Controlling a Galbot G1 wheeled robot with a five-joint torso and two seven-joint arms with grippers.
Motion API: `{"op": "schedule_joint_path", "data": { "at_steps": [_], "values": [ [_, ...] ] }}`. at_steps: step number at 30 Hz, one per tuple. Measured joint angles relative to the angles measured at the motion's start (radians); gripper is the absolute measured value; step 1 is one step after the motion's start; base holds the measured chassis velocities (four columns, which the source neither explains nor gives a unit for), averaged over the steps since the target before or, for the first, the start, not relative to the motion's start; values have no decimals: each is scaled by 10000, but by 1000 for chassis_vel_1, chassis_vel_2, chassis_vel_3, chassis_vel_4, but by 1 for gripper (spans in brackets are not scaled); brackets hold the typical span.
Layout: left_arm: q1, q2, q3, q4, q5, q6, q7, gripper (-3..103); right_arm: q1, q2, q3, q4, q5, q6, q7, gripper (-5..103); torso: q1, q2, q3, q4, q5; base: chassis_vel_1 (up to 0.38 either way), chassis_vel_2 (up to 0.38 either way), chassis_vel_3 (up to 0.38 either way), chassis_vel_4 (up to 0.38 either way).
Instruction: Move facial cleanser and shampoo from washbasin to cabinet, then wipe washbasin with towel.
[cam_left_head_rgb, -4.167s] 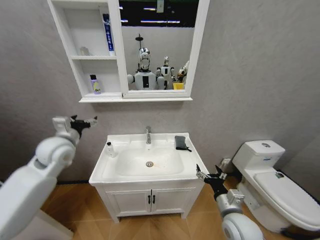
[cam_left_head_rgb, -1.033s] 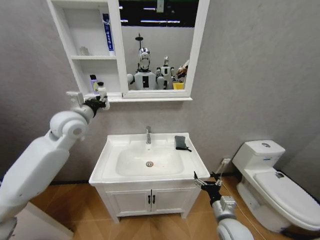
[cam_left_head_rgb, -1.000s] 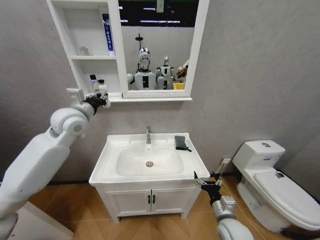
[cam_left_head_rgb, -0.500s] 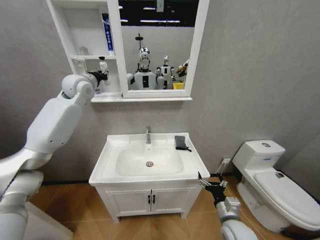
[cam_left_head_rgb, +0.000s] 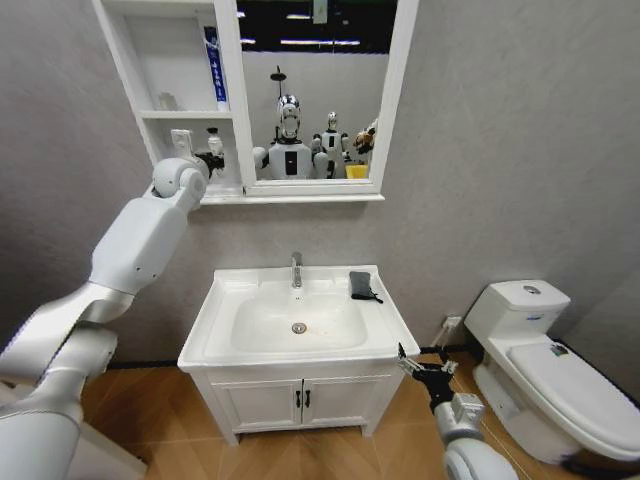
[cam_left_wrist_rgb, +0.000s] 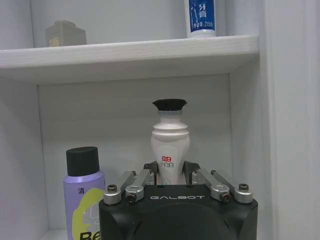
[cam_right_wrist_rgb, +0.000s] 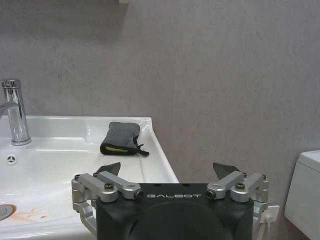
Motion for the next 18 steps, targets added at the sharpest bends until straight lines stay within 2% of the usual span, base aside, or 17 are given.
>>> {"op": "schedule_joint_path", "data": {
  "at_steps": [18],
  "values": [
    [-72, -420, -91, 929, 450, -362, 306, 28, 206, -33, 37, -113, 105, 45, -5, 100, 0, 0, 0, -1, 0, 0, 0, 0, 0]
  ]
}}
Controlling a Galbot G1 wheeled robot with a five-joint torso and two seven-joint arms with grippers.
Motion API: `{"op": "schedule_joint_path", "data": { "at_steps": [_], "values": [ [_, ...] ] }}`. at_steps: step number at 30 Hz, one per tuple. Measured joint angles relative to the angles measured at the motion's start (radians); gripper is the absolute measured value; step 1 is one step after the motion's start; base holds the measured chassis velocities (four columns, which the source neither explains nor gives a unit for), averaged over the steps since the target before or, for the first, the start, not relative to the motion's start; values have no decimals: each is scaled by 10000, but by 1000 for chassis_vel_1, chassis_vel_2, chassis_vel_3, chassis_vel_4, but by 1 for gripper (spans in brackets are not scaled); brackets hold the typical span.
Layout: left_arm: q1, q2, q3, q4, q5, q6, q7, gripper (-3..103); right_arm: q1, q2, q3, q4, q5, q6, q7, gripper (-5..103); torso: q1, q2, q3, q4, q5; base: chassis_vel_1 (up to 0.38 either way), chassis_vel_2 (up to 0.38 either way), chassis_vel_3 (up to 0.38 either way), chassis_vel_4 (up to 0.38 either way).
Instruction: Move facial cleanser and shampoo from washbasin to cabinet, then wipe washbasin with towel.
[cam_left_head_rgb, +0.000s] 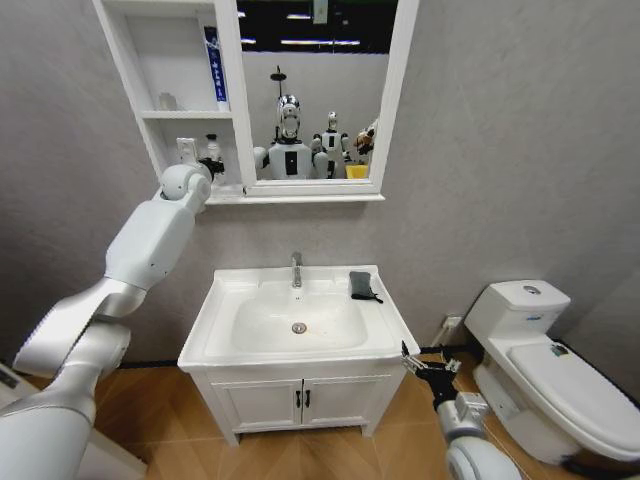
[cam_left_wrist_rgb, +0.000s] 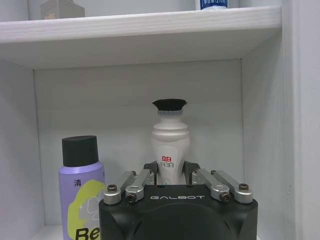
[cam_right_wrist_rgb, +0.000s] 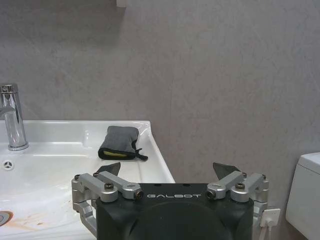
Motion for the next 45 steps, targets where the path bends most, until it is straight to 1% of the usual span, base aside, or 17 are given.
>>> {"op": "schedule_joint_path", "data": {
  "at_steps": [5, 7, 8, 9, 10, 12, 13, 15, 16, 18, 20, 24, 29, 38, 40, 42, 45],
  "values": [
    [65, -33, -79, 30, 103, 51, 29, 24, -17, 2, 36, -17, 9, 1, -64, 100, 0, 0, 0, 0, 0, 0, 0, 0, 0],
    [114, -49, -125, 19, 159, 61, 29, 34, -32, -4, 63, -42, 11, 22, -112, 100, 0, 1, 0, 0, -1, 0, 0, 0, 0],
    [114, -49, -125, 19, 159, 61, 29, 34, -32, -4, 63, -42, 11, 22, -112, 100, 0, 1, 0, 0, -1, 0, 0, 0, 0],
    [121, -57, -135, 19, 193, 61, 26, 40, -32, -4, 65, -43, 12, 28, -125, 100, 0, 1, 0, 0, 0, 0, 0, 0, 0],
    [124, -63, -138, 20, 229, 52, 19, 40, -32, -2, 65, -43, 12, 33, -127, 100, 0, 1, 0, 0, 0, 0, 0, 0, 0],
    [130, -60, -139, 19, 258, 46, 15, 51, -32, 7, 59, -41, 12, 35, -129, 100, 0, 0, 0, -1, 0, 0, 0, 0, 0],
    [130, -60, -139, 19, 258, 46, 15, 51, -32, 7, 59, -41, 12, 35, -129, 100, 0, 0, 0, -1, 0, 0, 0, 0, 0],
    [146, -37, -141, -13, 258, 46, 9, 62, -30, 7, 54, -23, 12, 36, -129, 100, 0, 0, 0, 0, 0, 0, 0, 0, 0],
    [146, -37, -141, -13, 258, 46, 9, 62, -30, 7, 54, -23, 12, 36, -129, 100, 0, 0, 0, 0, 0, 0, 0, 0, 0],
    [180, -6, -168, -54, 258, 46, -2, 72, -36, 6, 53, 1, 11, 36, -133, 100, 0, 1, 0, 0, 0, 0, 0, 0, 0],
    [201, 20, -176, -88, 257, 43, -7, 72, -49, 6, 54, 12, 11, 38, -134, 100, 0, 1, 0, 0, -1, 0, 0, 0, 0],
    [303, 203, -252, -453, 150, 43, -42, 93, -71, 14, 28, 75, -17, 41, -134, 100, 0, 1, 0, -1, -1, 0, 0, 0, 0],
    [394, 413, -374, -933, -13, 59, -120, 100, -58, 24, -14, 156, -73, 34, -127, 100, 0, 1, 0, 0, -1, 0, 0, 0, 0],
    [1054, 1256, -1131, -3839, -987, 761, -1100, 100, -115, 58, -78, 310, -195, -7, -104, 100, 0, 2, -2, -4, 2, 0, 0, 0, 0],
    [1420, 1599, -1389, -4588, -1340, 970, -1424, 100, -123, 69, -111, 365, -229, -33, -109, 100, 0, 2, -1, -3, 1, 0, 0, 0, 0],
    [2299, 2263, -1847, -5833, -1779, 1206, -1931, 100, -99, 85, -150, 447, -296, -110, -111, 100, 0, 2, -1, -2, -1, 0, 0, 0, 0],
    [3525, 3067, -2392, -7282, -1805, 1290, -2230, 100, -87, 92, -164, 526, -312, -171, -111, 100, 0, 2, -1, 6, -5, 0, 0, 0, 0]
  ]
}}
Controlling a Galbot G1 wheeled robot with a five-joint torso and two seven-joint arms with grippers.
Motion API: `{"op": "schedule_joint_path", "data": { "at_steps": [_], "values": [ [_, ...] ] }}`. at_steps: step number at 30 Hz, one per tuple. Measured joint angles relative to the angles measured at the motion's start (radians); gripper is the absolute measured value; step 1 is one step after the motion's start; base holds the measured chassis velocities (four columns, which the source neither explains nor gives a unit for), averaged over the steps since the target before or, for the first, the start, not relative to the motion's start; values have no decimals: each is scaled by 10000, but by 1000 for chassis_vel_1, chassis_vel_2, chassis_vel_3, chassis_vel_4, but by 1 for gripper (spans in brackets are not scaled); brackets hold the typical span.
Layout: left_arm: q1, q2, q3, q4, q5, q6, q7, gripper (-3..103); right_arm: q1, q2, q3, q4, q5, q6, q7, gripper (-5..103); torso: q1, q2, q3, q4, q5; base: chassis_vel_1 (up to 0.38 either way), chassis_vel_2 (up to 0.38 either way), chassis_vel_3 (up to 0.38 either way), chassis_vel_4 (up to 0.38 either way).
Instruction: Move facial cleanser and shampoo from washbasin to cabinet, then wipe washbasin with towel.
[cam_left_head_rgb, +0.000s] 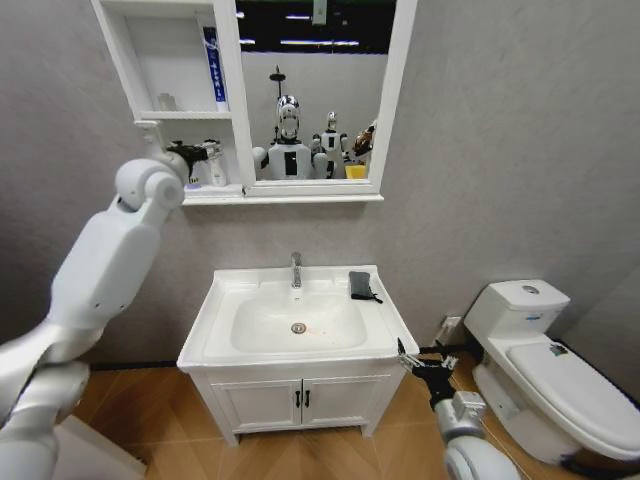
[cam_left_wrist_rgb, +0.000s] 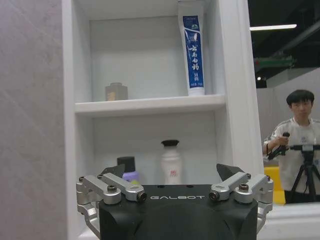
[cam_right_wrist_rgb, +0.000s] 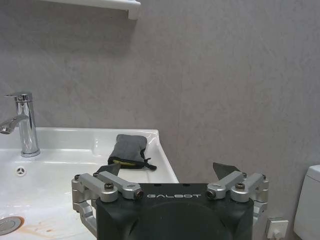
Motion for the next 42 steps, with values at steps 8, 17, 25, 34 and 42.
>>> {"op": "schedule_joint_path", "data": {
  "at_steps": [8, 17, 25, 34, 42],
  "values": [
    [4982, 742, -2582, -3402, 354, 116, -750, 100, -92, -54, 13, 230, -47, -125, 20, 100, -1, 1, -1, -10, 6, 0, 0, 0, 0],
    [11166, -835, -5592, -5582, 3369, -446, 1255, 100, -105, -95, -60, 667, 122, -370, 159, 100, -2, 1, 0, -1, 3, 0, 0, 0, 0],
    [14139, -2926, -6490, -6312, 5617, -1791, 2183, 100, -223, -114, -62, 956, 125, -379, 161, 100, -2, 1, 0, -7, 6, 0, 0, 0, 0],
    [15782, -4693, -6488, -6392, 7910, -3035, 3515, 100, -240, -277, 215, 1440, 377, -411, 307, 100, 0, 0, 0, -10, 7, 0, 0, 0, 0],
    [16297, -5247, -6391, -6857, 7858, -2910, 3428, 100, 65, -463, 215, 1706, 743, -700, 458, 100, -1, 0, 1, -7, 7, 0, 0, 0, 0]
  ]
}}
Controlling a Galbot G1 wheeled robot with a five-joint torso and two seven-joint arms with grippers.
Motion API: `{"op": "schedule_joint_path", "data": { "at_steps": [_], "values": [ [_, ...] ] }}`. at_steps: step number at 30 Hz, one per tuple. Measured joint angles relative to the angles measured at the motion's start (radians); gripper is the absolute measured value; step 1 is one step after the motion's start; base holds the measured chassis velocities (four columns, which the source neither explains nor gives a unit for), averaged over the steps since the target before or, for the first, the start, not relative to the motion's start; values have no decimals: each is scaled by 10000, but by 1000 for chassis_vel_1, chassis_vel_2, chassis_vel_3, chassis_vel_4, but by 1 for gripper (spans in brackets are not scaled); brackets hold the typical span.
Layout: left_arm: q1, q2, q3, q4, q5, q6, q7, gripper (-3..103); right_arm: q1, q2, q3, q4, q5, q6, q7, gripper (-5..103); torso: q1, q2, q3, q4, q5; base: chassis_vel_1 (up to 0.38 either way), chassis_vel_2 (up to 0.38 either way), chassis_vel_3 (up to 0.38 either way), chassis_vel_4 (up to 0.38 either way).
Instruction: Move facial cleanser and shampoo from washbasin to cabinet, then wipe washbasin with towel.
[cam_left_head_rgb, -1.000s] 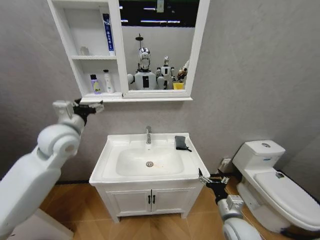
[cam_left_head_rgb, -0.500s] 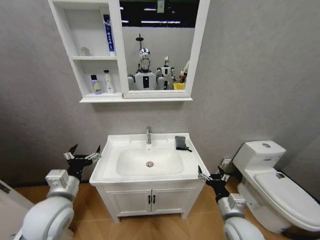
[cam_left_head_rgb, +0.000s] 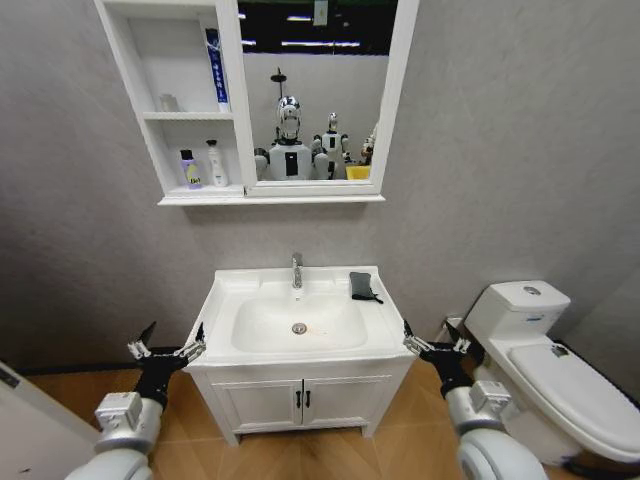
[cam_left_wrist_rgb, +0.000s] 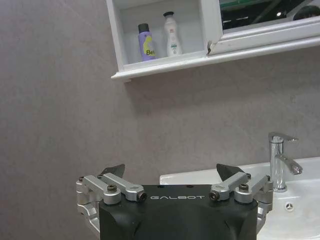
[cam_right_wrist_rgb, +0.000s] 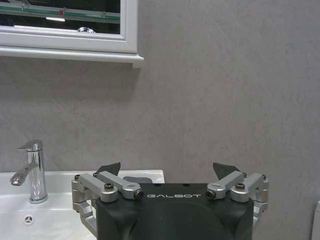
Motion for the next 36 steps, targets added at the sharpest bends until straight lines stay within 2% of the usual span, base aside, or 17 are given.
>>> {"op": "schedule_joint_path", "data": {
  "at_steps": [4, 15, 17, 20, 33, 36],
  "values": [
    [-223, 9, 75, 0, -34, 245, -361, 100, -49, 13, 21, 72, 78, -6, 0, 100, 1, 0, 0, -2, -3, 0, 0, 0, 0],
    [-284, 46, 94, -3, -74, 279, -400, 100, -148, 28, 179, 335, 222, -87, 97, 100, 2, 0, 1, 0, -3, 0, 0, 0, 0],
    [-295, 54, 96, -4, -83, 282, -403, 100, -156, 36, 199, 513, 209, -426, 52, 100, 1, -1, 0, 1, -3, 0, 0, 0, 0],
    [-302, 60, 99, -60, -87, 286, -406, 100, -138, 41, 190, 614, 213, -560, 37, 100, 1, 0, 0, 0, -3, 0, 0, 0, 0],
    [-314, 71, 106, -35, -98, 289, -415, 100, -200, 89, 125, 615, 182, -560, -10, 100, -1, 1, -1, -3, -5, -48, 40, 52, -50],
    [-318, 73, 106, -27, -100, 289, -417, 100, -232, 96, 108, 555, 174, -539, -47, 100, 3, -2, 2, 4, -1, -114, 133, 142, -139]
  ]
}}
